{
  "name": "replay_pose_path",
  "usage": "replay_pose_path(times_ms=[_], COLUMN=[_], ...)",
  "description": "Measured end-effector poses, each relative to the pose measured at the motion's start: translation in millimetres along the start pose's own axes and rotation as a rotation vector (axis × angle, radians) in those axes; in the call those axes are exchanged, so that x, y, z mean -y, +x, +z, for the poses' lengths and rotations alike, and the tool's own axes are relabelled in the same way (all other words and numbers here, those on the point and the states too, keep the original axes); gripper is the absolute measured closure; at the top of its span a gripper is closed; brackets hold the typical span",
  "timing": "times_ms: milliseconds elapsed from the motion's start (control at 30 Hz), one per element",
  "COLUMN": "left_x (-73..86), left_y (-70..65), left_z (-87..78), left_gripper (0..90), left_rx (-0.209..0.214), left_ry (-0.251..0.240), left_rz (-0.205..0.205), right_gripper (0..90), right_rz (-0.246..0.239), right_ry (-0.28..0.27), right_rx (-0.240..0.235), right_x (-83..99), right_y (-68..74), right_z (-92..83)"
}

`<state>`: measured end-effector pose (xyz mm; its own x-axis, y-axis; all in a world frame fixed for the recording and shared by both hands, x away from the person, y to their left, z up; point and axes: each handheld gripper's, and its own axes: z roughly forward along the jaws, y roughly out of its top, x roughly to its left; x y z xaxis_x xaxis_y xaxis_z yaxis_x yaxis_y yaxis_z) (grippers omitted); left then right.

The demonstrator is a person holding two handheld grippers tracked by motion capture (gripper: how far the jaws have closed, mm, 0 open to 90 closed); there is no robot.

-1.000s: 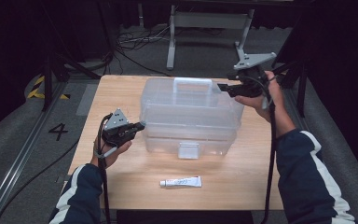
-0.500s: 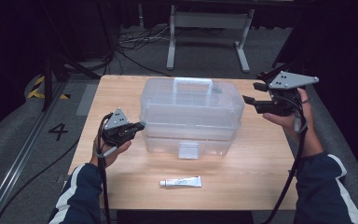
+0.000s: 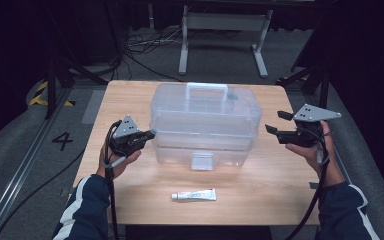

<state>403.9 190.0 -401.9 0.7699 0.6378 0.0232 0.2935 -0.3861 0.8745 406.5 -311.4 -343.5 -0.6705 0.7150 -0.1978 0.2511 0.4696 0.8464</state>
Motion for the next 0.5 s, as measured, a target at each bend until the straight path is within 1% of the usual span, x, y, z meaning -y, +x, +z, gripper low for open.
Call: replay_pose_path(times_ms=[33, 133, 233, 300, 333, 367, 433, 467, 500], left_x=[-0.1, -1.2, -1.9, -2.6, -2.9, -3.1, -3.2, -3.2, -3.1], left_y=[0.1, 0.4, 0.4, 0.5, 0.8, 1.2, 1.1, 0.9, 0.8], left_z=[-0.2, -0.5, -1.0, -1.0, -1.1, -1.0, -0.9, -0.7, -0.6], left_gripper=[89.9, 89.9, 89.9, 89.9, 89.9, 89.9, 90.0, 89.9, 89.9], left_rx=[0.0, -0.003, -0.005, -0.004, -0.006, -0.004, -0.002, -0.005, -0.006], left_ry=[0.001, -0.003, -0.006, -0.01, -0.013, -0.012, -0.011, -0.009, -0.006], left_rz=[0.002, 0.008, 0.011, 0.011, 0.011, 0.013, 0.01, 0.013, 0.016], right_gripper=[35.1, 35.0, 34.5, 34.2, 34.2, 34.2, 34.3, 34.3, 34.7], right_rz=[-0.004, -0.02, -0.02, -0.028, -0.028, -0.024, -0.004, -0.005, -0.016], right_ry=[0.006, 0.032, 0.058, 0.073, 0.073, 0.063, 0.041, 0.038, 0.037], right_rx=[-0.01, -0.009, -0.029, -0.03, -0.035, -0.037, -0.045, -0.049, -0.046], right_x=[2.8, 8.4, 15.9, 18.9, 19.9, 20.6, 21.5, 21.7, 22.3], right_y=[2.0, 5.6, 7.4, 9.6, 10.5, 11.7, 13.6, 14.7, 16.8], right_z=[1.0, 5.3, 12.4, 16.7, 19.1, 21.1, 25.6, 27.7, 30.5])
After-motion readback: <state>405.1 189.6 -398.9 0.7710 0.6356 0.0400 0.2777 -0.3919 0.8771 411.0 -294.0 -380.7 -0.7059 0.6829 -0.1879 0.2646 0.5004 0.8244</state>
